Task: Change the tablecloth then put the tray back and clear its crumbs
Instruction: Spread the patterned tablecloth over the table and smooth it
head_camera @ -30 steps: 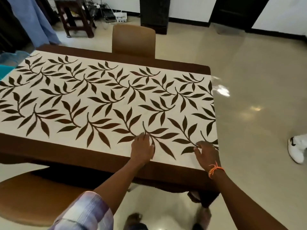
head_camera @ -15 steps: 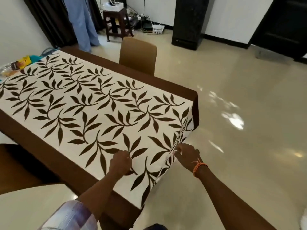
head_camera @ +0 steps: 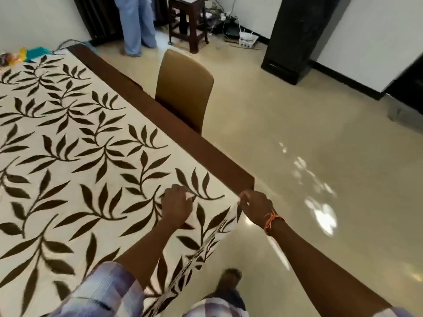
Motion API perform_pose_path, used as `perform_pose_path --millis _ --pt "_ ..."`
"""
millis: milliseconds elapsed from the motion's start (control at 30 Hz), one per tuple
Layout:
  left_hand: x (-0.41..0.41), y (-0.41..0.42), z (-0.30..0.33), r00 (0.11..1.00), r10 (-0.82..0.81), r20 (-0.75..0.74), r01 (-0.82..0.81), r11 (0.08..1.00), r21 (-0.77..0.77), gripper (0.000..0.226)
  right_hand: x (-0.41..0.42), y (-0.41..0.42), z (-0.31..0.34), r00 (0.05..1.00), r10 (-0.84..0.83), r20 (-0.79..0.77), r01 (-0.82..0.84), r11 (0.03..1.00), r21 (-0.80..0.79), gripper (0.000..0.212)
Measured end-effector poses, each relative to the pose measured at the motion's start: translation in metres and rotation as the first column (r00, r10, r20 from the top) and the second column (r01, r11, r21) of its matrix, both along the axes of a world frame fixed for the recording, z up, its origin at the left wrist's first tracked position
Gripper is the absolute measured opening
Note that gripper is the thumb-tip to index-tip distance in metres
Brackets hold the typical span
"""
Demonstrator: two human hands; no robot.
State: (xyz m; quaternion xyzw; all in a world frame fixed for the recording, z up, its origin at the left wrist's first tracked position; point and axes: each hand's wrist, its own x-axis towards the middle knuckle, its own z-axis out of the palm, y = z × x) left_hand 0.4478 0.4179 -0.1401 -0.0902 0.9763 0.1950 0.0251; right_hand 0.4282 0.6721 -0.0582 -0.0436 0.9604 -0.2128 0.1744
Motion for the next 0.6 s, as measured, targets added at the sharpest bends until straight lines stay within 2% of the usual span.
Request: perform_pose_path --millis 100,167,300,467,600 --pt "-0.065 0.032 0.016 0.986 0.149 0.073 -0.153 0.987 0.058 0.028 -0.082 0.022 0.012 0.995 0.09 0.033 -0.091 0.996 0.024 0.02" --pt "-0.102 0.046 0.022 0.962 0.253 0.099 -0.261 0.962 0.08 0.031 -0.139 0.033 0.014 0.991 0.131 0.033 -0.131 0.991 -0.022 0.018" --pt "-0.165 0.054 0.027 0.898 0.427 0.107 -0.431 0.902 0.022 0.042 -0.246 0.039 0.005 0.968 0.249 0.033 -0.245 0.964 -0.103 0.015" --pt "-0.243 0.057 0.027 0.716 0.66 0.228 -0.674 0.738 -0.019 0.052 -0.396 0.021 0.001 0.899 0.438 0.011 -0.429 0.884 -0.187 0.014" --pt "-0.273 0.064 0.017 0.57 0.768 0.291 -0.797 0.603 -0.031 0.053 -0.498 -0.001 0.023 0.768 0.641 0.005 -0.622 0.747 -0.235 0.022"
